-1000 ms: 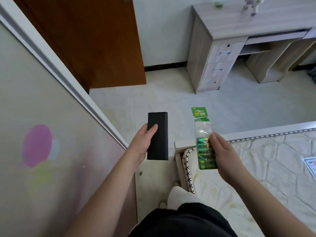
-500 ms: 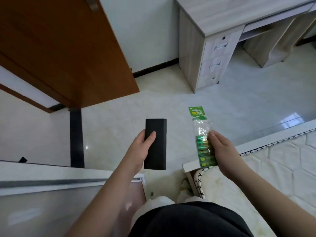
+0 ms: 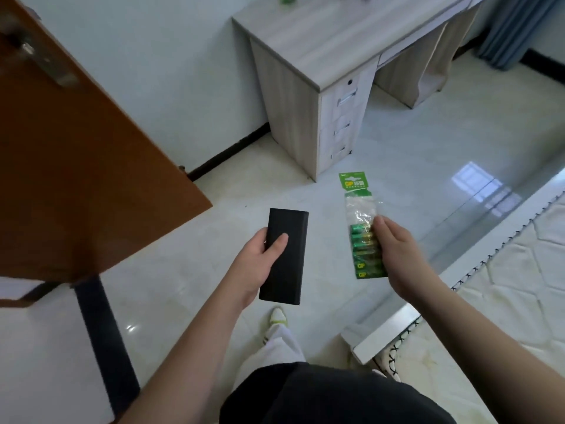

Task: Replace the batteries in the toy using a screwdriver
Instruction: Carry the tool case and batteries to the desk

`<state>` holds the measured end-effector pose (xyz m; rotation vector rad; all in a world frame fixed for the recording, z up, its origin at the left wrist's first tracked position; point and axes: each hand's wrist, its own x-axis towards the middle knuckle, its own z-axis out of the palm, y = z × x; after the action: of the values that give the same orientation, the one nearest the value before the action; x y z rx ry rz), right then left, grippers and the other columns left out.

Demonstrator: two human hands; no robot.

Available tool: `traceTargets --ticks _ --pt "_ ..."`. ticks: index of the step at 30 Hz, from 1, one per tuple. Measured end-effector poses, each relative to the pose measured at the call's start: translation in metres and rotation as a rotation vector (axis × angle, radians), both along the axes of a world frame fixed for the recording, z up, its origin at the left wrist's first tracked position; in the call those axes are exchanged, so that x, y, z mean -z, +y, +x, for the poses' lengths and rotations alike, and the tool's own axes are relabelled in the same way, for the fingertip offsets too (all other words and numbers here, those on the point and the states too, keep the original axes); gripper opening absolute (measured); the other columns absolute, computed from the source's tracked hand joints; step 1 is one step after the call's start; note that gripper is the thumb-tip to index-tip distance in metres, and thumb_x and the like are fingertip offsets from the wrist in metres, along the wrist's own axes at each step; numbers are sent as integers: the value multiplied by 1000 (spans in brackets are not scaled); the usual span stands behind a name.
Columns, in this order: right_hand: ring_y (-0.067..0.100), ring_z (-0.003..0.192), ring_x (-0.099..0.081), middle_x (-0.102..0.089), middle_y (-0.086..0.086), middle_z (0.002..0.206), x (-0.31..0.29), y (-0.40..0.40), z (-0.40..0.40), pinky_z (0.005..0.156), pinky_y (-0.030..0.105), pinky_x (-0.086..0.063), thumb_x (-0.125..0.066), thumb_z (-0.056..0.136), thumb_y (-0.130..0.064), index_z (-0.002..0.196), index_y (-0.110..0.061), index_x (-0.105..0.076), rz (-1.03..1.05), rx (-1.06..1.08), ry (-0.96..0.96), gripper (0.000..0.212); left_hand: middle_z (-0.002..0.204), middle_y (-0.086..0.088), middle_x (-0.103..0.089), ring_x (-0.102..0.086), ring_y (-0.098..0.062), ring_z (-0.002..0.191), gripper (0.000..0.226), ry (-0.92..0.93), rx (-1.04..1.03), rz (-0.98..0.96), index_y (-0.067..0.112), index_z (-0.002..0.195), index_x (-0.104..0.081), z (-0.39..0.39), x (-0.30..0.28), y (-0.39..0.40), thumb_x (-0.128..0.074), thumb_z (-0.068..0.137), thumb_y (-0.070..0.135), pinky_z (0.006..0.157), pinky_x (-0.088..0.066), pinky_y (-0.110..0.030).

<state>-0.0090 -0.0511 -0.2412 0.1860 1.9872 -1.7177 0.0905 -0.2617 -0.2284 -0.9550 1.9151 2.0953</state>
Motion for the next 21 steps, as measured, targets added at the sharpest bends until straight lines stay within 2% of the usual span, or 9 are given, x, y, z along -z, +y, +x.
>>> traceTargets --ticks 3,6,9,13,18,21 --pt "19 71 -55 -57 1 73 0 -55 -17 70 38 -47 -39 101 -37 78 -29 -65 21 107 12 35 104 4 -73 -68 -18 101 16 -26 67 26 30 109 -64 -25 -1 -57 -56 96 35 88 -55 -38" --pt "17 72 -56 -59 -2 74 -5 -88 -34 70 40 -48 -38 100 -40 84 -29 -64 44 127 60 33 103 3 -73 -69 -18 99 15 -43 145 70 29 108 -64 -53 -3 -96 -55 97 32 86 -56 -37" --pt "19 76 -59 -63 0 79 -7 -98 -52 76 44 -52 -38 99 -41 91 -31 -66 82 159 68 31 103 -1 -73 -69 -20 97 18 -50 206 133 26 111 -64 -86 -3 -114 -55 97 31 85 -56 -37" --pt "19 74 -59 -62 -4 74 -5 -84 -71 78 47 -51 -39 100 -39 85 -31 -67 98 275 50 32 108 -1 -72 -68 -18 98 23 -36 207 177 22 116 -63 -135 -3 -106 -55 97 31 84 -56 -35" --pt "24 79 -60 -64 11 84 -6 -61 -94 82 50 -52 -40 96 -46 93 -25 -66 103 316 4 33 112 5 -71 -67 -11 103 22 -14 216 183 25 117 -61 -185 2 -73 -51 99 31 85 -52 -28" --pt "23 80 -62 -66 11 85 -6 -45 -123 78 45 -53 -39 101 -39 92 -25 -67 79 356 -11 33 114 6 -70 -66 -11 106 24 -38 225 205 25 118 -61 -216 4 -55 -47 101 32 84 -50 -28"
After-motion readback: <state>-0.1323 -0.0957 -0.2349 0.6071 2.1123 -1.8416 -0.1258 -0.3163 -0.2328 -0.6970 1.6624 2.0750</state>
